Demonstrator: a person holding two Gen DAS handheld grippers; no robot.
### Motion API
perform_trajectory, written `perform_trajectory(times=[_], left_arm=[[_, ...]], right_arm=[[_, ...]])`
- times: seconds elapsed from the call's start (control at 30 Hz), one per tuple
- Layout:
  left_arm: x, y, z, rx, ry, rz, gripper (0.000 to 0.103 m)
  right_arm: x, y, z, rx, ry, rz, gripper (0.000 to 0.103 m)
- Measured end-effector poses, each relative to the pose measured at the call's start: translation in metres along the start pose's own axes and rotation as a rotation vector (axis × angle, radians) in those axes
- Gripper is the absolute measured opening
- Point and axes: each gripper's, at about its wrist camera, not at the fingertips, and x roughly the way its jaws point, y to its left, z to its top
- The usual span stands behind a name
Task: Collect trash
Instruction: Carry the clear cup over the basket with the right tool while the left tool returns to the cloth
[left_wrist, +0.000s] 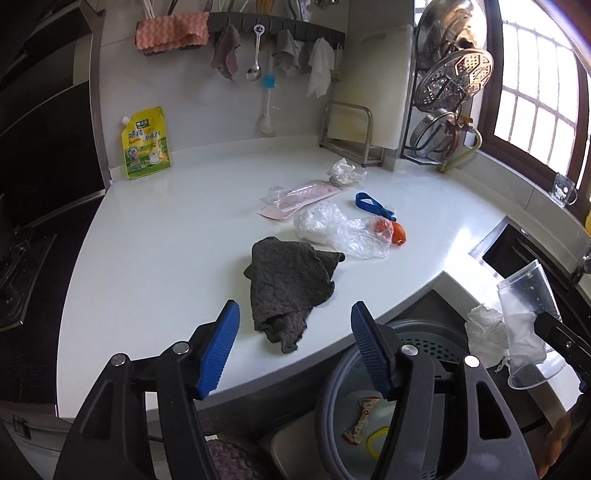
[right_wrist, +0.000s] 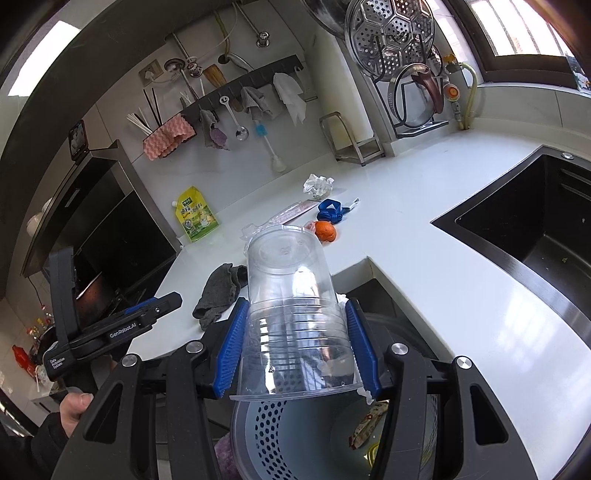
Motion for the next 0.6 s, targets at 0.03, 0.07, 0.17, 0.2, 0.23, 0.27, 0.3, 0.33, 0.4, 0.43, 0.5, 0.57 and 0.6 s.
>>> perform_trajectory(times=[0.03, 0.07, 0.17, 0.2, 0.23, 0.27, 0.3, 0.33, 0.4, 0.43, 0.5, 0.57, 0.6], left_arm=[[0.005, 0.001, 0.003, -0.001, 0.003, 0.004, 0.075], [0.009, 0.002, 0.005, -0.006, 0.005, 0.003, 0.087], [0.023, 0.002, 0.010, -0.017, 0.010, 0.018, 0.091], [0.029, 0.002, 0.011, -0.016, 0.018, 0.027, 0.092], [0.036, 0.002, 0.013, -0.017, 0.031, 0.036, 0.092], [0.043, 0.002, 0.014, -0.017, 0.043, 0.040, 0.092], [0.049, 0.002, 0.015, -0.017, 0.055, 0.045, 0.092], [0.055, 0.002, 0.017, -0.018, 0.064, 0.054, 0.092], [0.065, 0.002, 0.018, -0.015, 0.081, 0.065, 0.093], [0.070, 0.002, 0.019, -0.016, 0.095, 0.064, 0.093], [0.080, 0.001, 0.020, -0.021, 0.122, 0.049, 0.093], [0.087, -0.003, 0.020, -0.015, 0.138, 0.051, 0.094], [0.090, -0.004, 0.020, -0.010, 0.143, 0.060, 0.095]], right_arm=[[0.001, 0.000, 0.001, 0.002, -0.001, 0.004, 0.052], [0.001, 0.000, 0.002, 0.003, -0.003, 0.008, 0.052], [0.003, -0.002, 0.003, 0.004, -0.004, 0.011, 0.052], [0.004, -0.003, 0.004, 0.006, -0.004, 0.012, 0.052], [0.005, -0.005, 0.004, 0.009, -0.004, 0.013, 0.052], [0.006, -0.007, 0.005, 0.014, -0.003, 0.014, 0.052], [0.006, -0.008, 0.005, 0.018, -0.002, 0.014, 0.052], [0.007, -0.010, 0.006, 0.021, -0.001, 0.013, 0.052], [0.008, -0.012, 0.006, 0.027, 0.002, 0.012, 0.052], [0.009, -0.014, 0.006, 0.029, 0.003, 0.011, 0.052], [0.011, -0.016, 0.006, 0.033, 0.007, 0.010, 0.052], [0.013, -0.017, 0.007, 0.034, 0.011, 0.008, 0.052], [0.014, -0.017, 0.007, 0.035, 0.013, 0.009, 0.052]])
